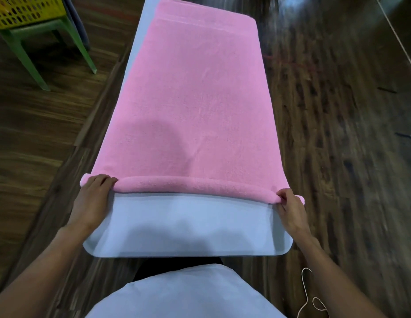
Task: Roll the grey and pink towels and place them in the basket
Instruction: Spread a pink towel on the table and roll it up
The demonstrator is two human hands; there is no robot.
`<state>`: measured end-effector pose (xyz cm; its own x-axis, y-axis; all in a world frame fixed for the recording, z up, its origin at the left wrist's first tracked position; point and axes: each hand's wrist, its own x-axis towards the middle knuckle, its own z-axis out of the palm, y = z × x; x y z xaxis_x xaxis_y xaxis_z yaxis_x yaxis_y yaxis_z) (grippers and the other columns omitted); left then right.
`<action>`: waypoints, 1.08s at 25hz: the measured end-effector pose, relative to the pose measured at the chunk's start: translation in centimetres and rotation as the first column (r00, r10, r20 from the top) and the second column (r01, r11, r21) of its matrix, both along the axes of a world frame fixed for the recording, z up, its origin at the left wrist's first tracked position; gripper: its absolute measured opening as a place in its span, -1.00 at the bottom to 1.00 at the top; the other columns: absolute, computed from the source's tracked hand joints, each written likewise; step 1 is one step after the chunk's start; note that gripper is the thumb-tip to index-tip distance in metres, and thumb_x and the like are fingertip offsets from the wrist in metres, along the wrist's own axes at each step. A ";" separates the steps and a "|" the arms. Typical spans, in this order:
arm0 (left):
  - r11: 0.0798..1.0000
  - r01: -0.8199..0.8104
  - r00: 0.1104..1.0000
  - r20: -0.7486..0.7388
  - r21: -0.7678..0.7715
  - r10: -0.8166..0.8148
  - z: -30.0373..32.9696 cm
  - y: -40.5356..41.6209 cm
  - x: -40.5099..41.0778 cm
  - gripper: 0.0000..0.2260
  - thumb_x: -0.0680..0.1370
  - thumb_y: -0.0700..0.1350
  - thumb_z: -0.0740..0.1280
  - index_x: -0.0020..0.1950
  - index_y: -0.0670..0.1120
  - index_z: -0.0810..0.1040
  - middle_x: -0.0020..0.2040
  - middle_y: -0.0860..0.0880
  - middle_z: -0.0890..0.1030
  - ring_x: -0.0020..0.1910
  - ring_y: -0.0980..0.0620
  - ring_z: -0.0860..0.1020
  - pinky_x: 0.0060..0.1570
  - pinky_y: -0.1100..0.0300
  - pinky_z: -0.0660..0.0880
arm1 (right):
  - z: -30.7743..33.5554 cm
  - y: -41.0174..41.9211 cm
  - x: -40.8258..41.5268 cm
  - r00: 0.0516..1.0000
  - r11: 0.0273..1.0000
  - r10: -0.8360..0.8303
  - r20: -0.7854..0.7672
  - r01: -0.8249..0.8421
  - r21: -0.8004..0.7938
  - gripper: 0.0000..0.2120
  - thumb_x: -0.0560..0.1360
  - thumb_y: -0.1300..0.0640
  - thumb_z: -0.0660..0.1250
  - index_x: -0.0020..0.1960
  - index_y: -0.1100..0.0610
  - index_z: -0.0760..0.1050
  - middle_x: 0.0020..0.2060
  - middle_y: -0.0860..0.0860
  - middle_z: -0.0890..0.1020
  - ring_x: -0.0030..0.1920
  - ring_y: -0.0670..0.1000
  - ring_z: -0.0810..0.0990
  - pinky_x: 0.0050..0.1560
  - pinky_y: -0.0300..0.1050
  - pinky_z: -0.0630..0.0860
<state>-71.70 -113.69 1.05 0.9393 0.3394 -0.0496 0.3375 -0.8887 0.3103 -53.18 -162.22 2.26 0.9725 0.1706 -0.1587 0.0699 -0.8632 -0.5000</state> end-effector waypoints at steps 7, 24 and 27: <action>0.972 -0.022 1.000 0.004 -0.233 0.023 0.2 3.4 4.1 -0.73 0.43 -0.43 0.37 0.10 -0.25 0.61 0.03 -0.26 0.61 -0.03 -0.21 0.58 0.04 0.00 0.46 | 0.2 -1.1 3.1 0.992 0.990 -0.125 -0.003 0.125 0.069 -0.87 0.47 0.28 0.44 -0.08 0.09 0.56 0.01 0.07 0.58 -0.07 0.01 0.58 -0.04 -0.24 0.52; 0.998 0.018 0.996 0.083 0.064 -0.023 -0.6 0.4 1.2 -0.66 0.40 -0.42 0.36 0.16 -0.24 0.57 0.08 -0.23 0.58 0.06 -0.30 0.51 0.03 -0.20 0.47 | -2.8 -0.6 -0.3 0.986 0.995 0.071 0.152 -0.059 -0.079 -0.71 0.58 0.30 0.21 0.27 0.17 0.51 0.19 0.09 0.59 0.15 0.07 0.53 0.28 0.04 0.47; 0.993 0.118 0.992 -0.050 0.003 -0.118 -0.7 2.0 0.0 -0.64 0.39 -0.39 0.38 0.17 -0.20 0.60 0.07 -0.21 0.62 0.02 -0.27 0.54 0.02 -0.15 0.47 | -2.0 -3.0 -0.1 0.970 0.966 0.236 0.060 -0.228 -0.121 -0.65 0.56 0.35 0.22 0.32 0.17 0.49 0.24 0.07 0.58 0.21 0.11 0.54 0.33 0.07 0.43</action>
